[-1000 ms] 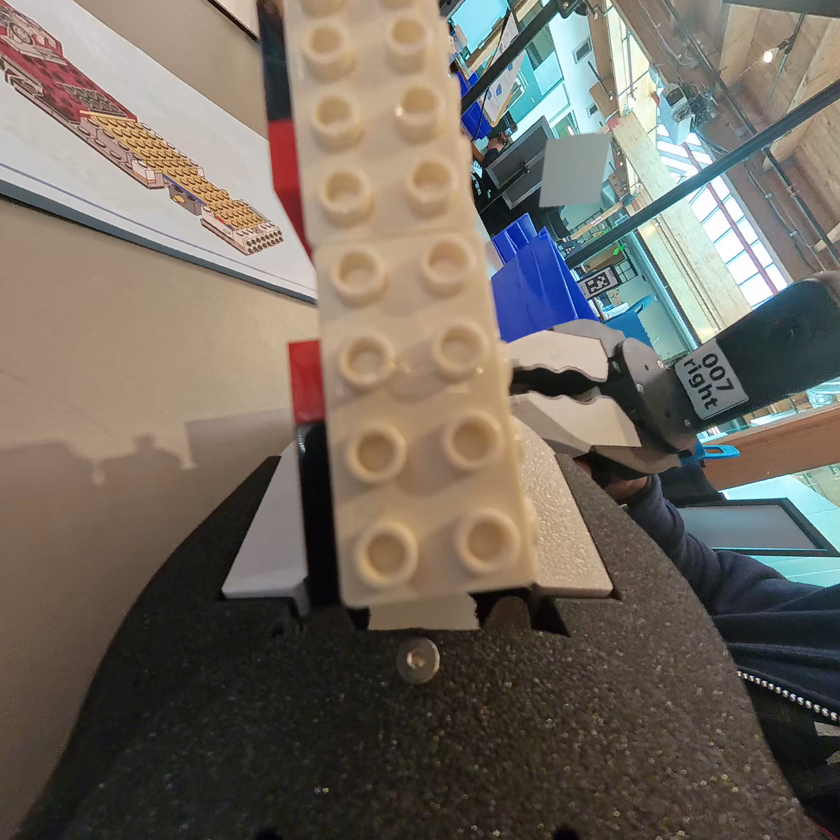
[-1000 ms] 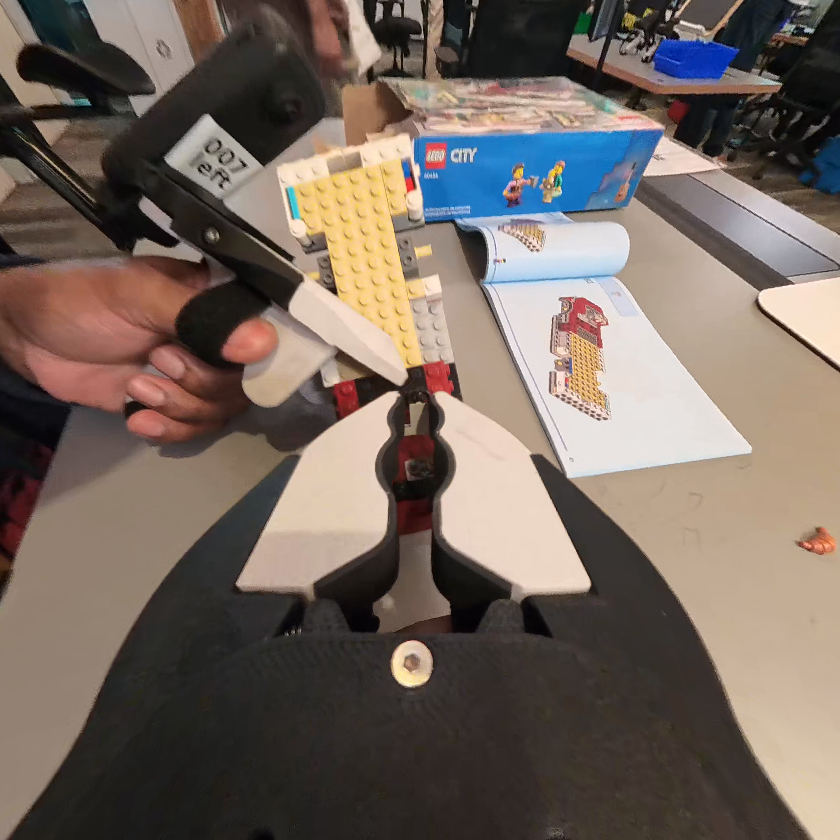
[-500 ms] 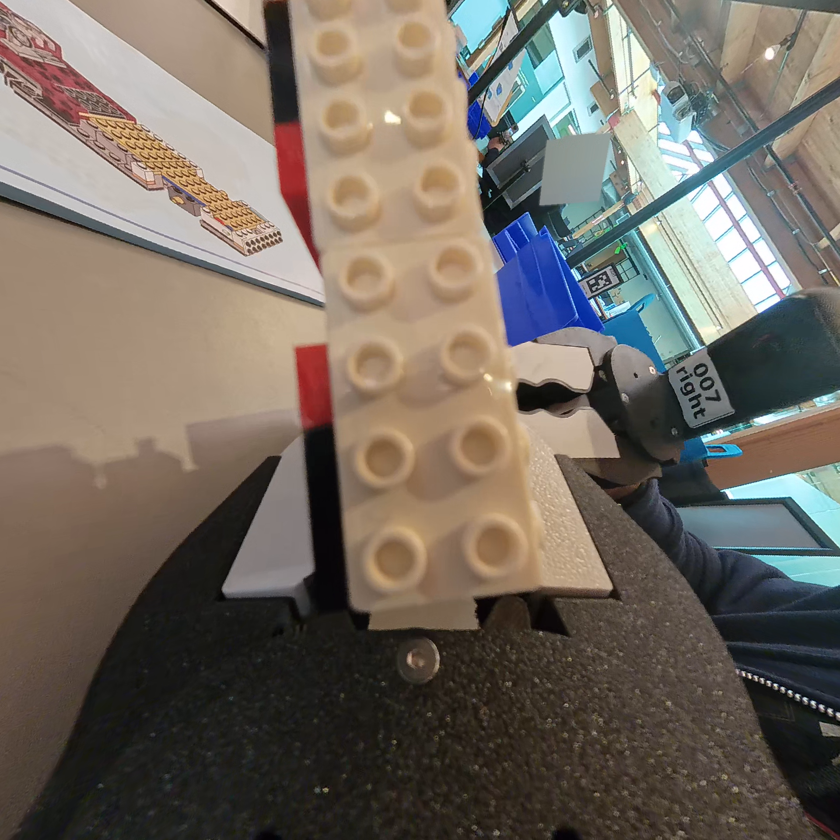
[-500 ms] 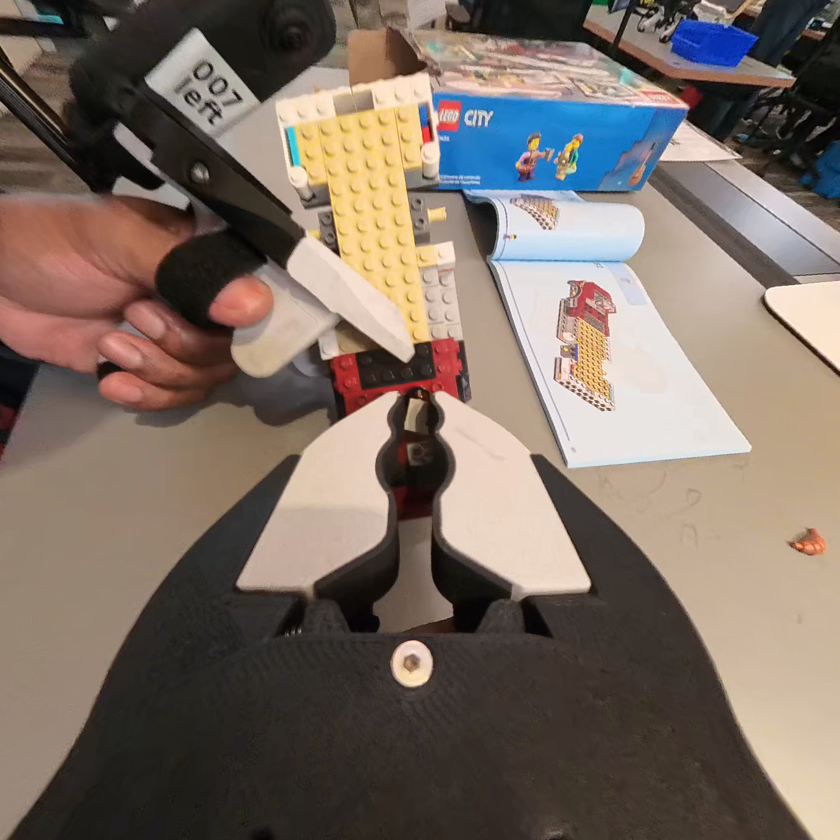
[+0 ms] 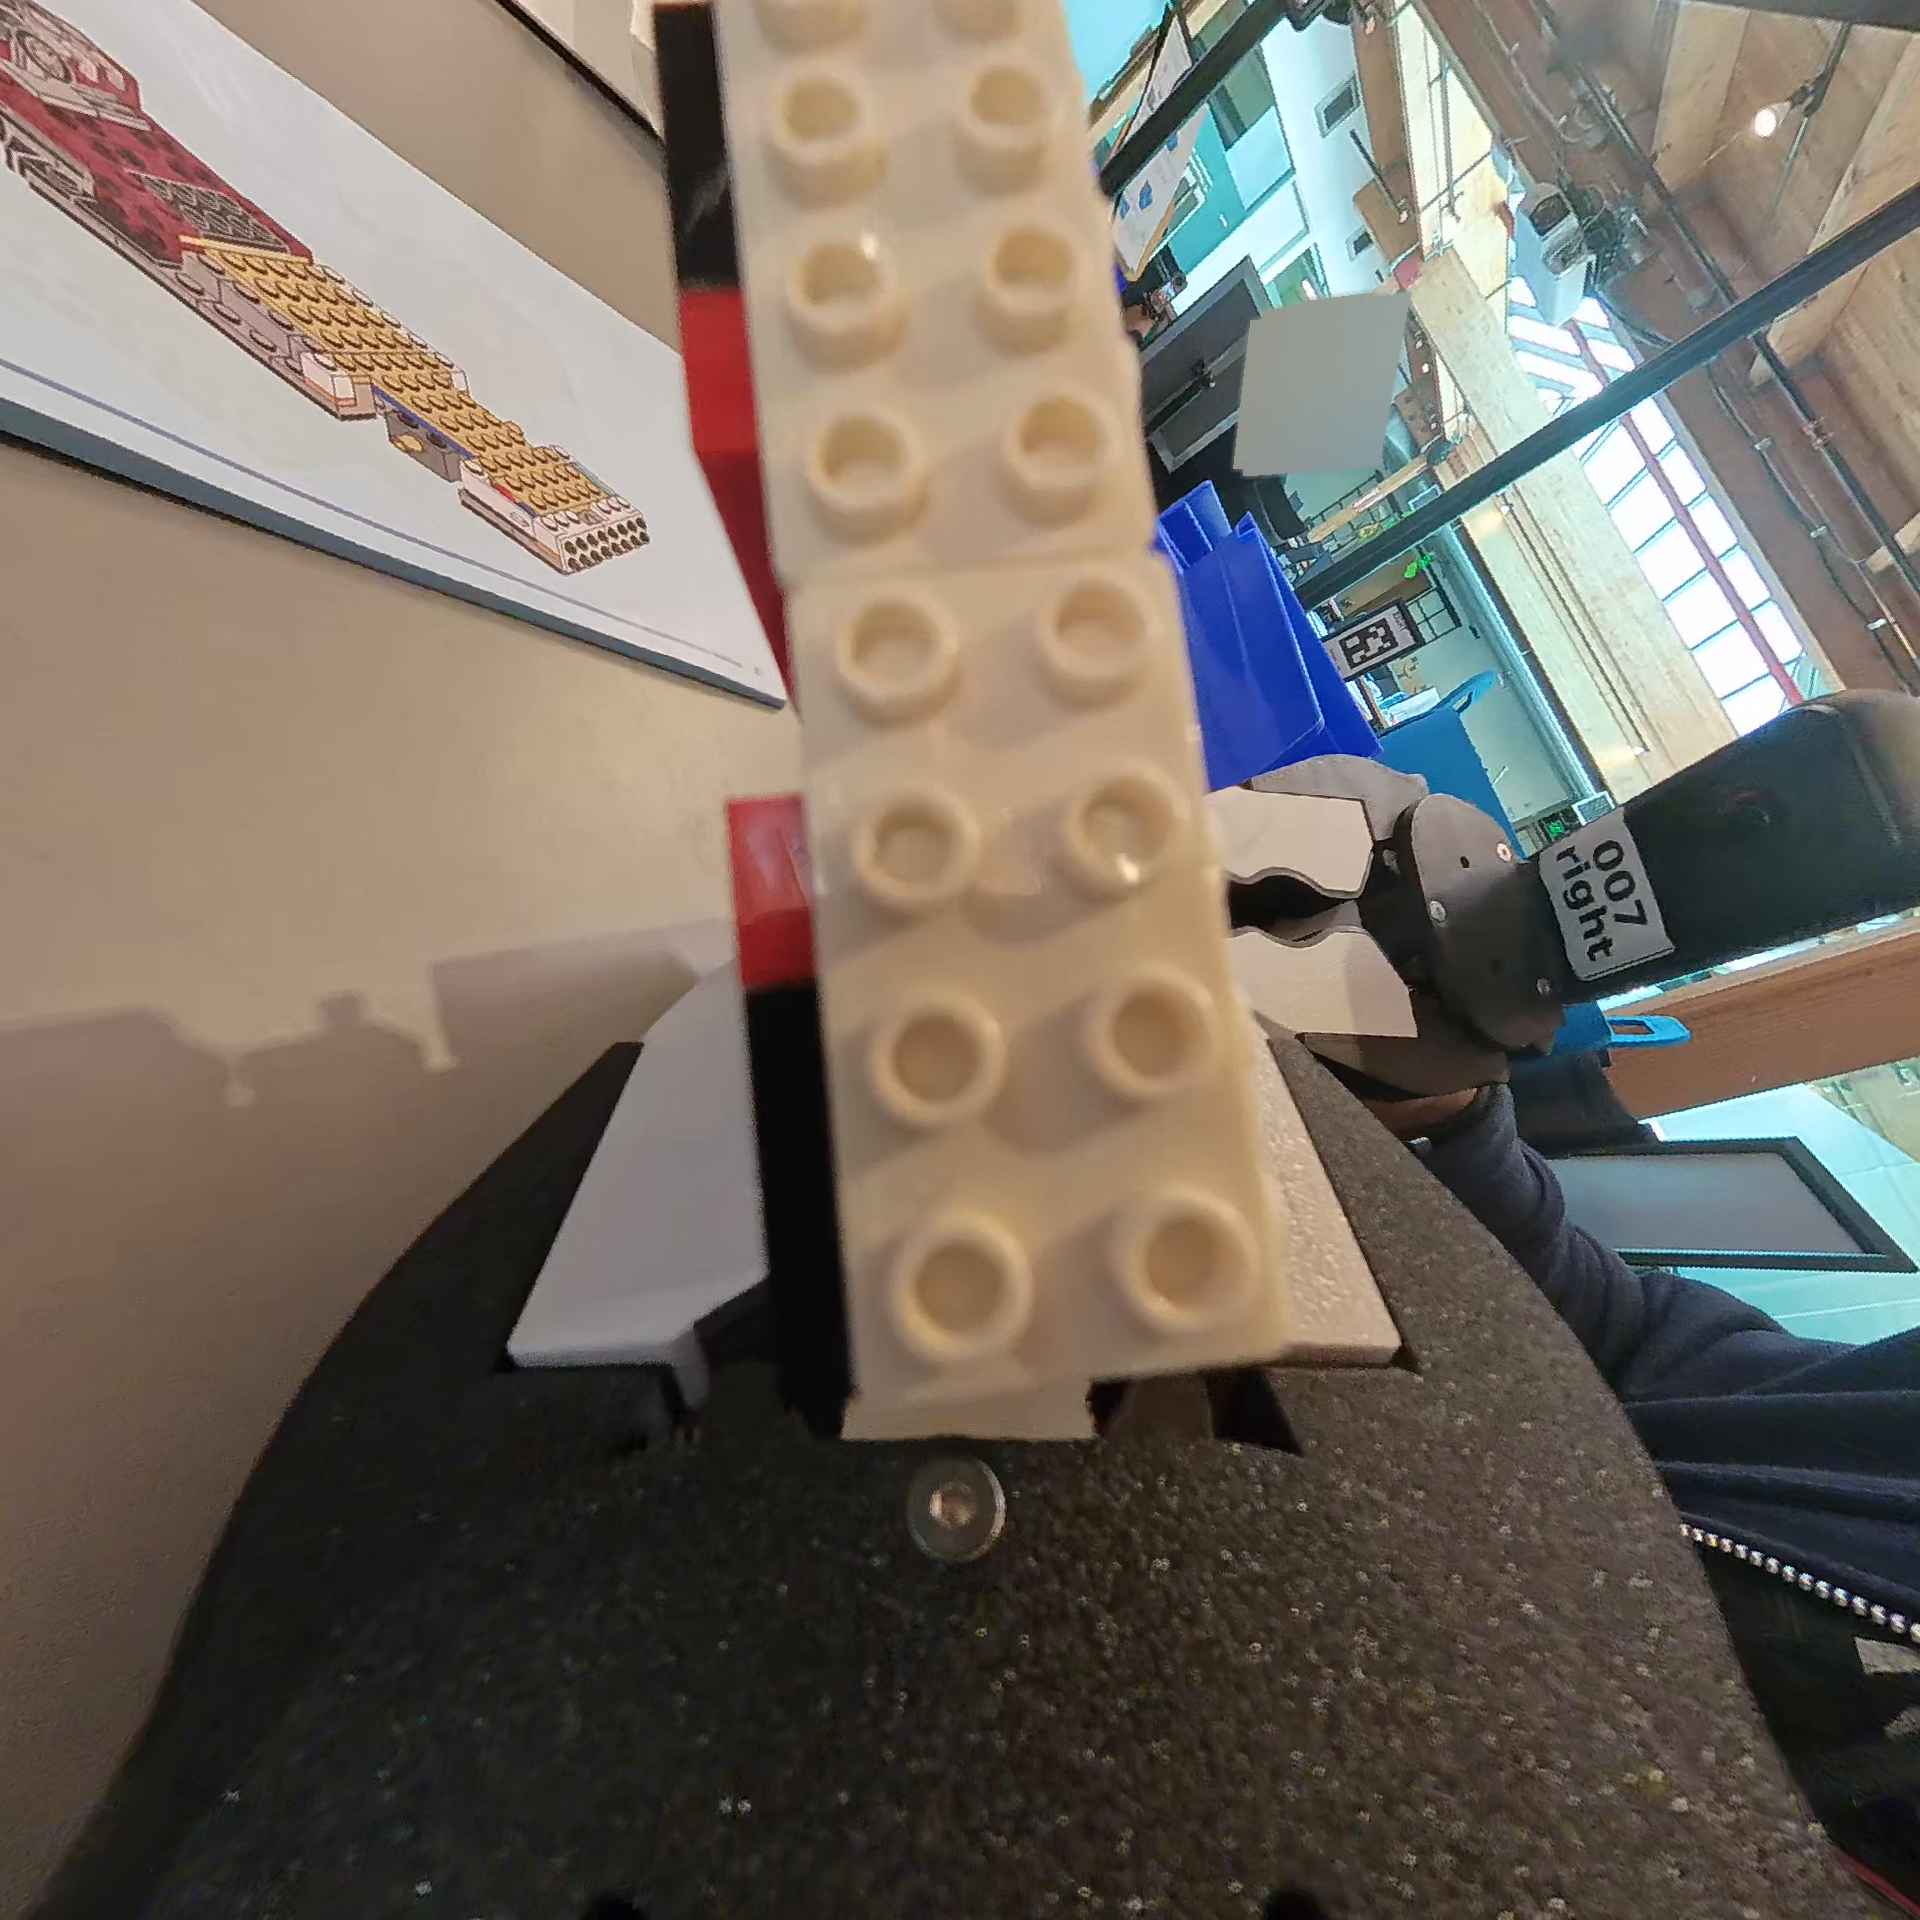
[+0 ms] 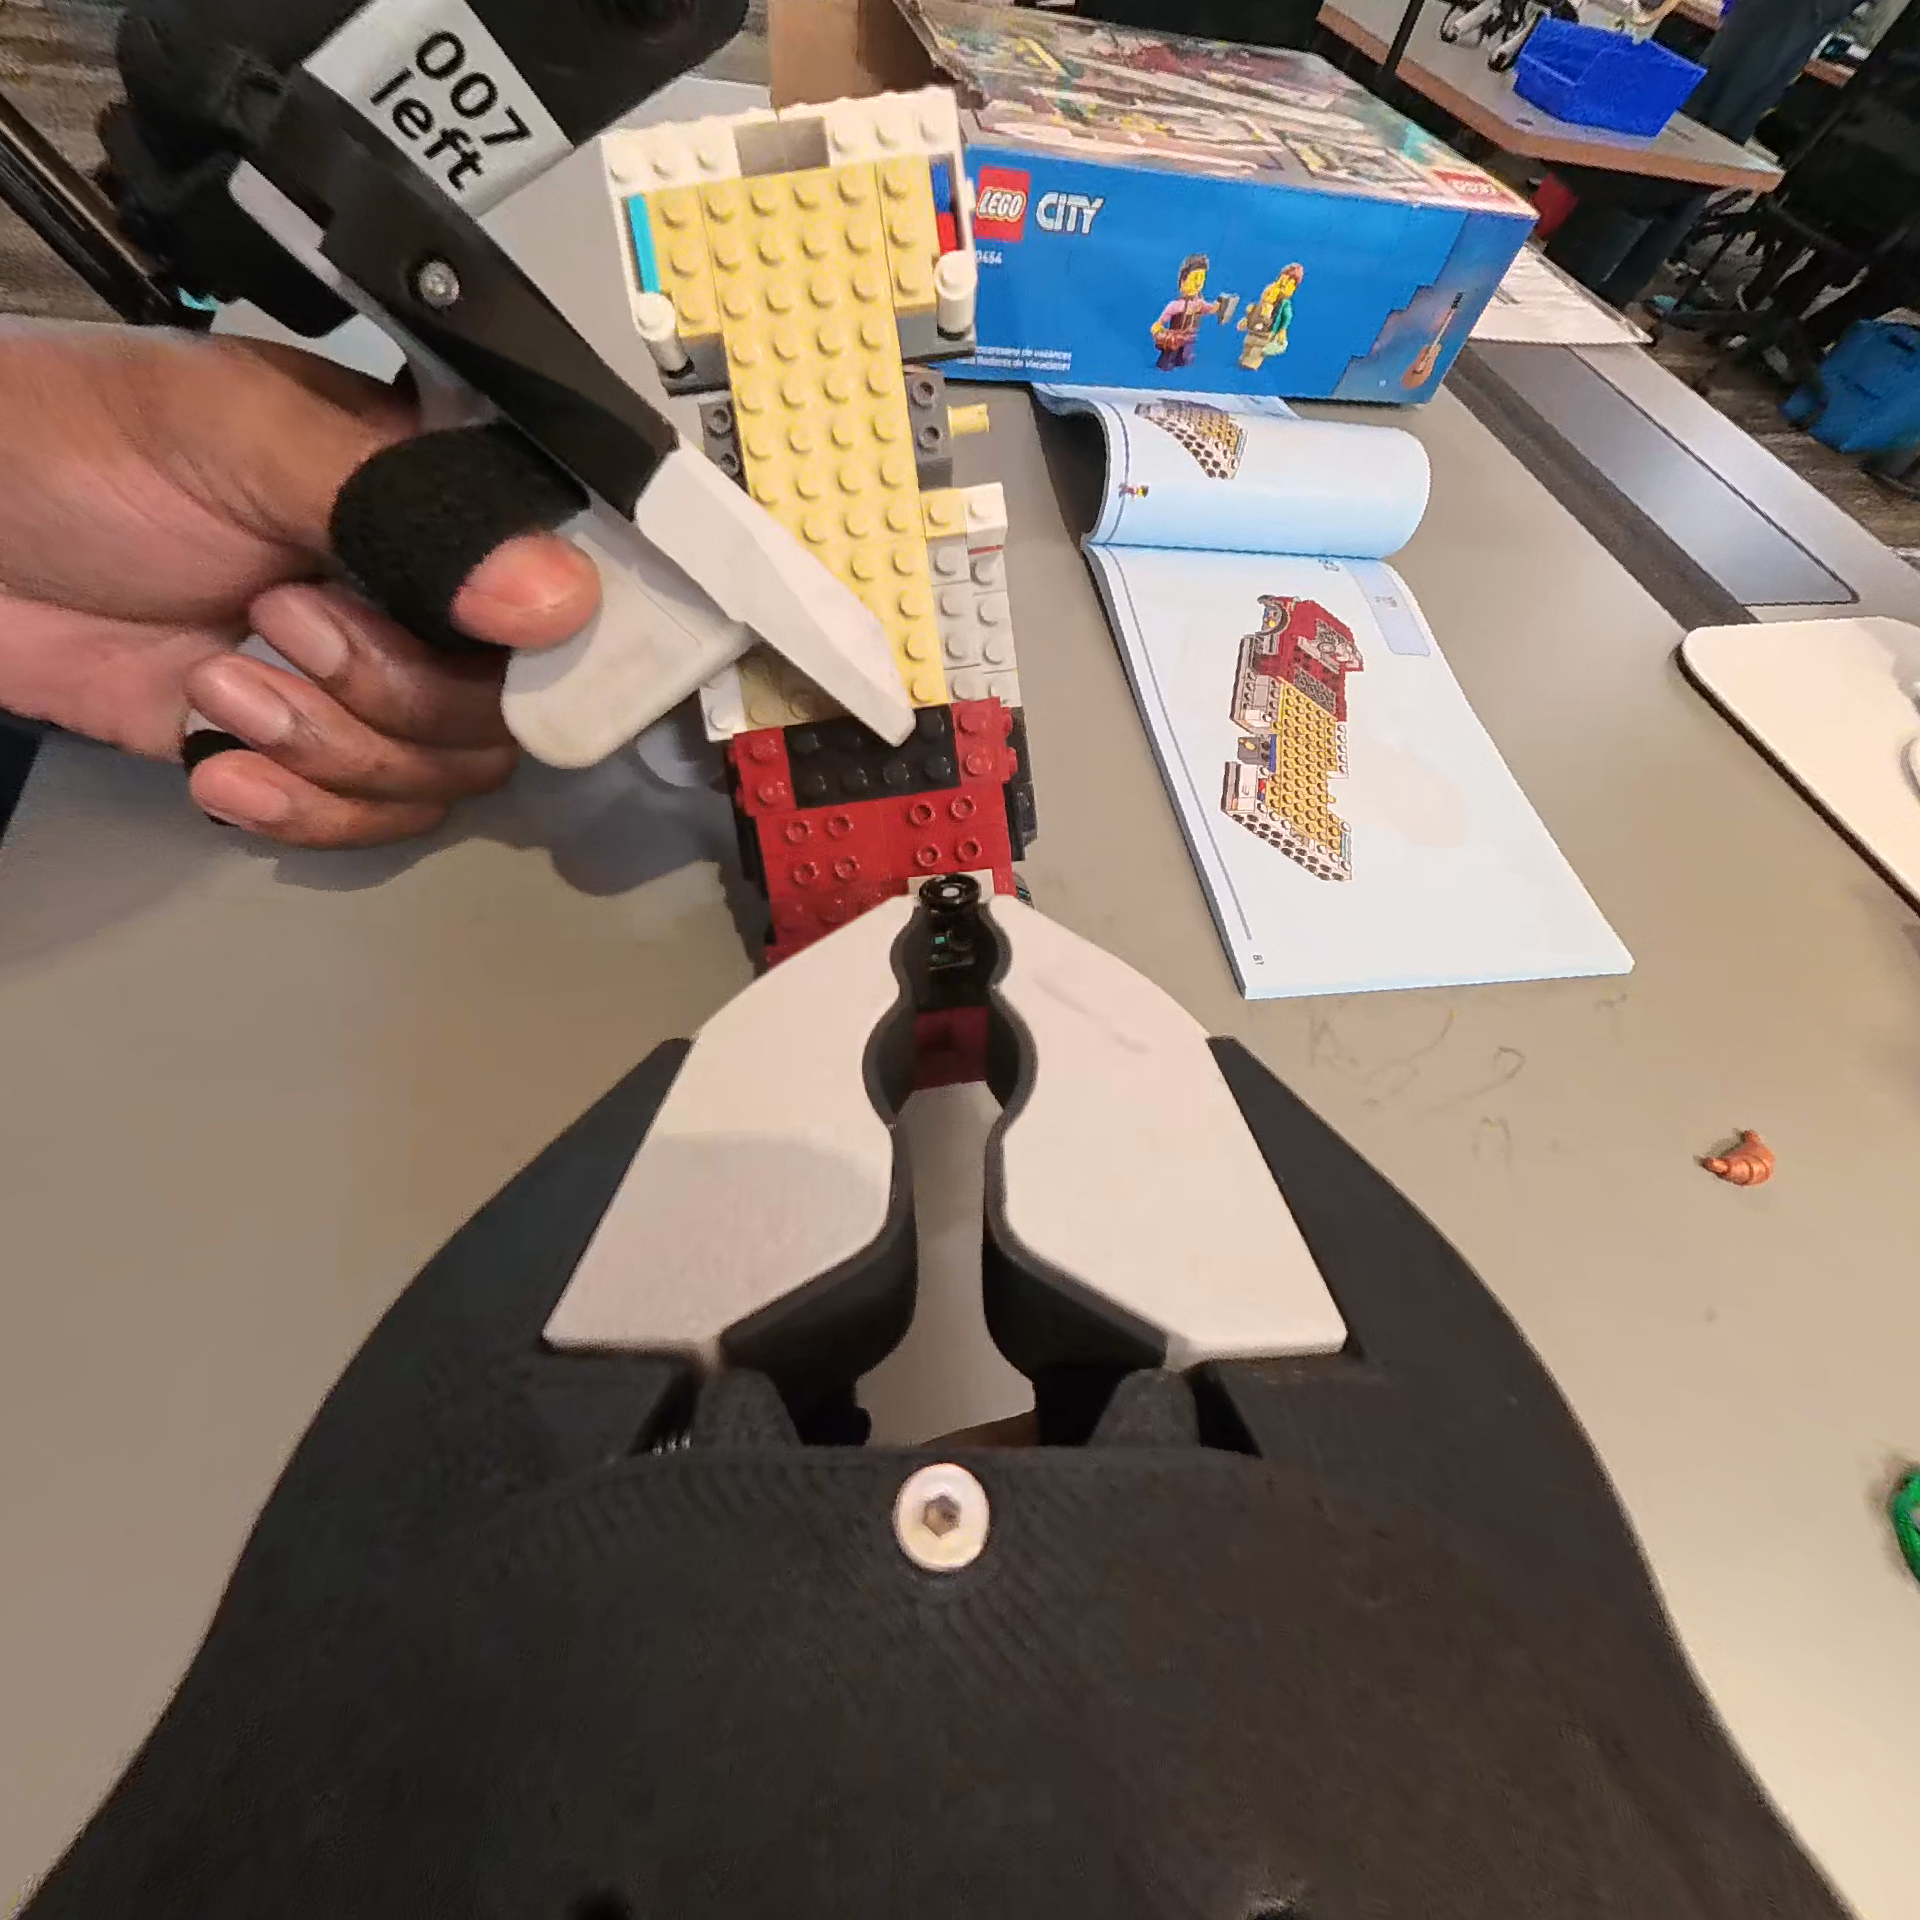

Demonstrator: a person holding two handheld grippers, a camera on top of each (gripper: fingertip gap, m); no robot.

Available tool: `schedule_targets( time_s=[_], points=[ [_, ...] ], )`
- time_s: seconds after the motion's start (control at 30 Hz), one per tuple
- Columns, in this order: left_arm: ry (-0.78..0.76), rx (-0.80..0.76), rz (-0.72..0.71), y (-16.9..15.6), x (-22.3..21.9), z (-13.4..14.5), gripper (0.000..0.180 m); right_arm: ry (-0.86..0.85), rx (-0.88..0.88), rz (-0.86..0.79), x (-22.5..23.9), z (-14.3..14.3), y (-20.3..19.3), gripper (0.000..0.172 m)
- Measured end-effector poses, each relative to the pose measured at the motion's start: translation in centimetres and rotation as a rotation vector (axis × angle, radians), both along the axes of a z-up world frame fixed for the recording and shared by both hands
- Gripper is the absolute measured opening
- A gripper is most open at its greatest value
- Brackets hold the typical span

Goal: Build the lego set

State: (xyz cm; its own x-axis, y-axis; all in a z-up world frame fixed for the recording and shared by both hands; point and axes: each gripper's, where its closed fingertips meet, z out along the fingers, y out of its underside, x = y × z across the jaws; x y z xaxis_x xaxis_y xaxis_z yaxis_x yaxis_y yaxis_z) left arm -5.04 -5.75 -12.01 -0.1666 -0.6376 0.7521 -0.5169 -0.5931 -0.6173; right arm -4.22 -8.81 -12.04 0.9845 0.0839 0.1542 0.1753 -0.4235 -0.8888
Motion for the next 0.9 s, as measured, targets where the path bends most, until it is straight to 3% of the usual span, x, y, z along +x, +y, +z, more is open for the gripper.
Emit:
schedule_targets(
  time_s=[0.47, 0.7, 0.9],
  points=[
    [0.013, -0.081, -0.033, -0.3, -0.2, 0.2, 0.028, -0.044, -0.035, 0.019, -0.3, 0.6, -0.4, 0.016],
    [0.076, -0.146, -0.279, -1.7, -1.9, 0.9, 0.028, 0.169, -0.121, 0.157, -1.7, 1.9, -1.3, 0.025],
    [0.144, -0.059, -0.492, -1.3, -4.4, 1.8, 0.028, 0.396, -0.157, 0.249, -3.8, 2.5, -1.6, 0.028]
  ],
)
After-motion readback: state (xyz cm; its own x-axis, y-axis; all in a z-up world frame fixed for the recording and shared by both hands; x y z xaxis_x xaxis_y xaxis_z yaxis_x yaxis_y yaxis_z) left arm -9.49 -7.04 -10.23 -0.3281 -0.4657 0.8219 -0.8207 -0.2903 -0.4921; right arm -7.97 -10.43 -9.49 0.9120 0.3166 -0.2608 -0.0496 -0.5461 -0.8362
